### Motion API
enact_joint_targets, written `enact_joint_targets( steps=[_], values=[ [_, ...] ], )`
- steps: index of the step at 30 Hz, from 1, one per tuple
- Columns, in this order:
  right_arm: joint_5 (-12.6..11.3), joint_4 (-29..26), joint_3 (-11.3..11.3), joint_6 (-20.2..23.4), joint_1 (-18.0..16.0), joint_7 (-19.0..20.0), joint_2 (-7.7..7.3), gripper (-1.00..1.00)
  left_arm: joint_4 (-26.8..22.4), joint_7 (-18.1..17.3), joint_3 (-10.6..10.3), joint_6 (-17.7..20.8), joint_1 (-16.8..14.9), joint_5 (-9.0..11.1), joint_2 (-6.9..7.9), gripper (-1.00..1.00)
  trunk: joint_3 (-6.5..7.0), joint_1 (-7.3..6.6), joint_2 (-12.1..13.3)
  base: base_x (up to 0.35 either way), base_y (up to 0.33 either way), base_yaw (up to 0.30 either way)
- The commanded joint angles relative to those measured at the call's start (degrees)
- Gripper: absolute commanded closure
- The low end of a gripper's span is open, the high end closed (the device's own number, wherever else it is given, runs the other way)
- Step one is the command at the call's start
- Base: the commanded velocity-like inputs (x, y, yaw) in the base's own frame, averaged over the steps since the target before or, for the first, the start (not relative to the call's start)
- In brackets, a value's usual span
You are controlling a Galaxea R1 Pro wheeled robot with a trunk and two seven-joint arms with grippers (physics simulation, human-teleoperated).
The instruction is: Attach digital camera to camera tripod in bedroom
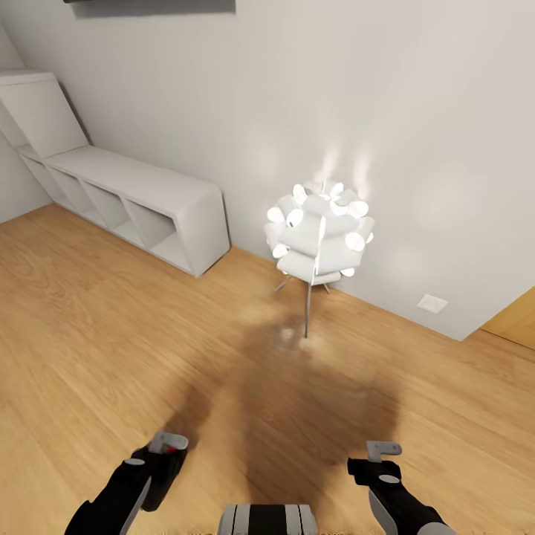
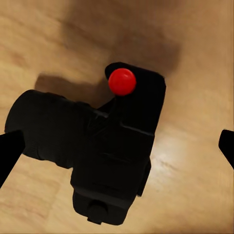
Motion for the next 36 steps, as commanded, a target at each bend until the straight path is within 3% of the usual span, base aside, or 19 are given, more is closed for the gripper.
enact_joint_targets(
  steps=[1, 16, 24, 36],
  values=[
    [-0.1, 0.0, 0.1, 0.1, 0.0, -0.1, -0.01, -1.00, -0.1, -0.3, 0.1, 0.3, 0.0, -0.6, -0.02, -1.00, -0.27, 0.01, 0.0, 0.000, 0.000, 0.000],
    [-0.1, 0.0, 0.1, 0.0, 0.0, -0.1, -0.03, -1.00, -0.1, -0.2, 0.1, 0.7, 0.0, -0.7, 0.02, -1.00, -3.59, 0.40, -0.2, 0.000, 0.000, 0.000],
    [-0.1, 0.0, 0.1, 0.0, 0.0, -0.1, -0.03, -1.00, 0.0, -0.2, 0.1, 0.7, 0.0, -0.7, 0.13, -1.00, -3.59, 0.40, -0.2, 0.000, 0.000, 0.000],
    [-0.1, 0.0, 0.1, -0.1, 0.0, -0.1, 0.06, -1.00, 0.0, -0.1, 0.1, 0.6, 0.0, -0.7, 0.31, -1.00, -6.25, 0.71, -0.4, 0.000, 0.000, 0.000]
  ],
)
